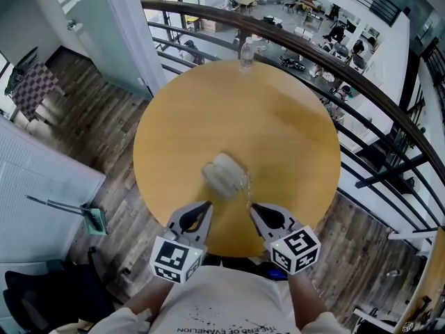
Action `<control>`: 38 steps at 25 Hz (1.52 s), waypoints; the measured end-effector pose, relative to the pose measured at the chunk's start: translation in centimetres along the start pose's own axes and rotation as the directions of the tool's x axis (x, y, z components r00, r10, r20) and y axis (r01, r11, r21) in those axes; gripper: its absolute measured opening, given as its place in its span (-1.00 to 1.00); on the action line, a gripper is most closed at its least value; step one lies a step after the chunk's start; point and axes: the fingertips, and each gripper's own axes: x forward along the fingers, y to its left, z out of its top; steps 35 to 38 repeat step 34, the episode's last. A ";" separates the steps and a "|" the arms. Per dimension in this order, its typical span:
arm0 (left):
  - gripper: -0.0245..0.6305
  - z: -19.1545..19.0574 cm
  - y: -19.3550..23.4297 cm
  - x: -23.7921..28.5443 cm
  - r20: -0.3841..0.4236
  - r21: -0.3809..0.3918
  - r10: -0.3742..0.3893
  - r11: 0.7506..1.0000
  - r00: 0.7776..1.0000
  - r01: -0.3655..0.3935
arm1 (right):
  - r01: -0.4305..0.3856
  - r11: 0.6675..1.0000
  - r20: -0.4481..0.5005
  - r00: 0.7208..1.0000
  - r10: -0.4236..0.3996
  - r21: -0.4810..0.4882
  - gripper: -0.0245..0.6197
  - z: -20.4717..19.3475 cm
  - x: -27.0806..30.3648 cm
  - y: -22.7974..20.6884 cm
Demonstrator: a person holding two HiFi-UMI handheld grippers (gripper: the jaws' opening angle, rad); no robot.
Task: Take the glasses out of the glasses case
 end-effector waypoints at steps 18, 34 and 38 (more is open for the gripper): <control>-0.85 -0.1 0.3 -0.5 0.005 -0.002 0.006 1.000 1.000 -0.006 | 0.017 1.000 0.005 1.000 -0.017 -0.016 -0.82 0.3 -0.1 0.1; -0.85 0.1 0.6 -0.1 0.024 -0.013 0.025 1.000 0.999 -0.025 | 0.016 0.999 0.006 1.000 -0.016 -0.044 -0.82 0.9 0.1 -0.9; -0.85 0.1 0.6 -0.1 0.024 -0.013 0.025 1.000 0.999 -0.025 | 0.016 0.999 0.006 1.000 -0.016 -0.044 -0.82 0.9 0.1 -0.9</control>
